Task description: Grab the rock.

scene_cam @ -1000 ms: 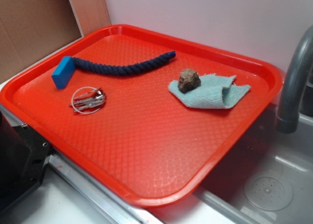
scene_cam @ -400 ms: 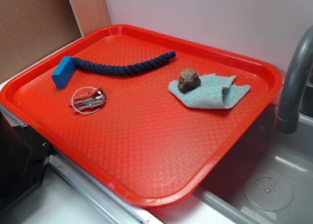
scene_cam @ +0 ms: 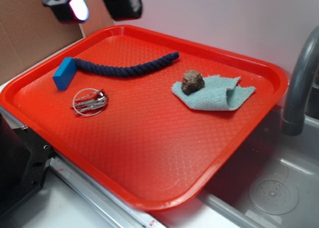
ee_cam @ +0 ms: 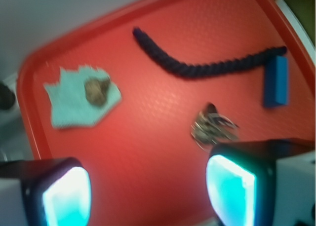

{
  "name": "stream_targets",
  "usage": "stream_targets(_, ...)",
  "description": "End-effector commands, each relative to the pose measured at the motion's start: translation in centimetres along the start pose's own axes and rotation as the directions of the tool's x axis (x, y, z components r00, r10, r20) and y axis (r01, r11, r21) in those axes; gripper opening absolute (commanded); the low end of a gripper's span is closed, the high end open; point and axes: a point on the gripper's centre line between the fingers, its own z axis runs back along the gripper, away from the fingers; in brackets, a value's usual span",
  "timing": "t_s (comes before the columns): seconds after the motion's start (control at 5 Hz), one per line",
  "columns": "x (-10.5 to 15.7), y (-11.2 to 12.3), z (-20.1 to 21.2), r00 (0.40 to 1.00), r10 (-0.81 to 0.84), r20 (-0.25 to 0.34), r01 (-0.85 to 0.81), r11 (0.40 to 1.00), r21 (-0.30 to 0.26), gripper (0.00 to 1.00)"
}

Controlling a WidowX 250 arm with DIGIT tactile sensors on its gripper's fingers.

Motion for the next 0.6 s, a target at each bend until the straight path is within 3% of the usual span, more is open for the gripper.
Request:
stream_targets(0.0,3.8,-2.0,-4.2,0.987,0.130,0.098,-0.124,0.991,-0.058,1.00)
stream_targets(0.2,5.0,-3.2,-6.8,0.985,0.146,0.097,-0.137,0.987,-0.088,1.00)
stream_targets(0.4,5.4,-4.2,-9.1,0.991,0.098,0.090,-0.093,0.994,-0.058,1.00)
